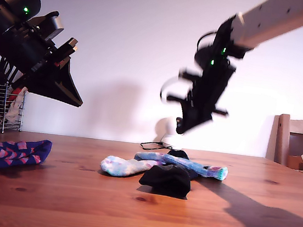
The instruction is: Fold the socks in front of you. After folding them, place them to the left side.
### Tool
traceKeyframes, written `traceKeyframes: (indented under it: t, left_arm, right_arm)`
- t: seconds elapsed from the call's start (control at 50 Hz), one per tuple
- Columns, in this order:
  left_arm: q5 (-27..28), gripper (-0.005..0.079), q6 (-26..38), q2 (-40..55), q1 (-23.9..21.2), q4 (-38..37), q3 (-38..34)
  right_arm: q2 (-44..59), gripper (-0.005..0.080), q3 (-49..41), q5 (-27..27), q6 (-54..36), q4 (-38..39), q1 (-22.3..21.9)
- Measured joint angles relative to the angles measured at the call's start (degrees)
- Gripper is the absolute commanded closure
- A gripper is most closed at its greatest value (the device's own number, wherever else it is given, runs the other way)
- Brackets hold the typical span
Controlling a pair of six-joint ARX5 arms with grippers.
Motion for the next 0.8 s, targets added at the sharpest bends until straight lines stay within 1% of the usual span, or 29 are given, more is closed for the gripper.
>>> traceKeyframes:
  t: [0.1, 0.2, 0.22, 0.26, 0.28, 0.34, 0.4, 0.5, 0.64, 0.72, 0.8]
  left_arm:
    - [0.0, 0.0764, 0.3, 0.0, 0.0, -0.2, 0.0]
    - [0.0, 0.0764, 0.9, 0.0, 0.0, -0.3, 0.0]
    - [0.0, 0.0764, 0.9, 0.0, 0.0, -0.3, 0.0]
    - [-0.1, 0.0764, 1.0, 0.0, 0.0, -0.4, 0.0]
    - [-0.2, 0.0764, 1.1, 0.0, 0.0, -0.4, 0.0]
    - [-0.5, 0.0764, 1.1, 0.0, -0.1, -0.4, 0.0]
    - [-1.0, 0.0764, 1.2, 0.0, -0.2, -0.1, 0.0]
    - [-1.4, 0.0764, 1.7, 0.0, -0.4, -0.2, 0.0]
    - [-1.6, 0.0764, 3.7, 0.0, -1.3, -0.3, 0.0]
    - [-1.6, 0.0764, 4.2, 0.0, -1.6, -0.2, 0.0]
    - [-1.7, 0.0764, 4.3, 0.0, -1.6, -0.2, 0.0]
  right_arm:
    - [-0.6, 0.0765, 0.0, -0.1, -1.2, 9.1, 0.0]
    - [-0.7, 0.0765, 0.0, 0.8, -3.7, 13.7, 0.3]
    - [-0.7, 0.0765, 0.0, 1.6, -5.9, 14.1, 0.5]
    - [-0.7, 0.0765, 0.0, 3.2, -6.3, 14.7, 0.8]
    - [-0.7, 0.0765, 0.0, 3.8, -8.0, 15.1, 1.1]
    - [-0.7, 0.0765, 0.0, 4.0, -8.8, 15.5, 1.6]
    - [-0.7, 0.0765, 0.0, 1.4, -8.7, 15.5, 1.9]
    - [-0.7, 0.0765, 0.0, 0.7, -9.2, 14.7, 2.3]
    - [-0.7, 0.0765, 0.0, 0.4, -13.7, 14.2, 2.2]
    - [-0.7, 0.0765, 0.0, -1.1, -17.0, 13.8, 2.2]
    - [-0.7, 0.0765, 0.0, -4.0, -19.3, 13.4, 1.8]
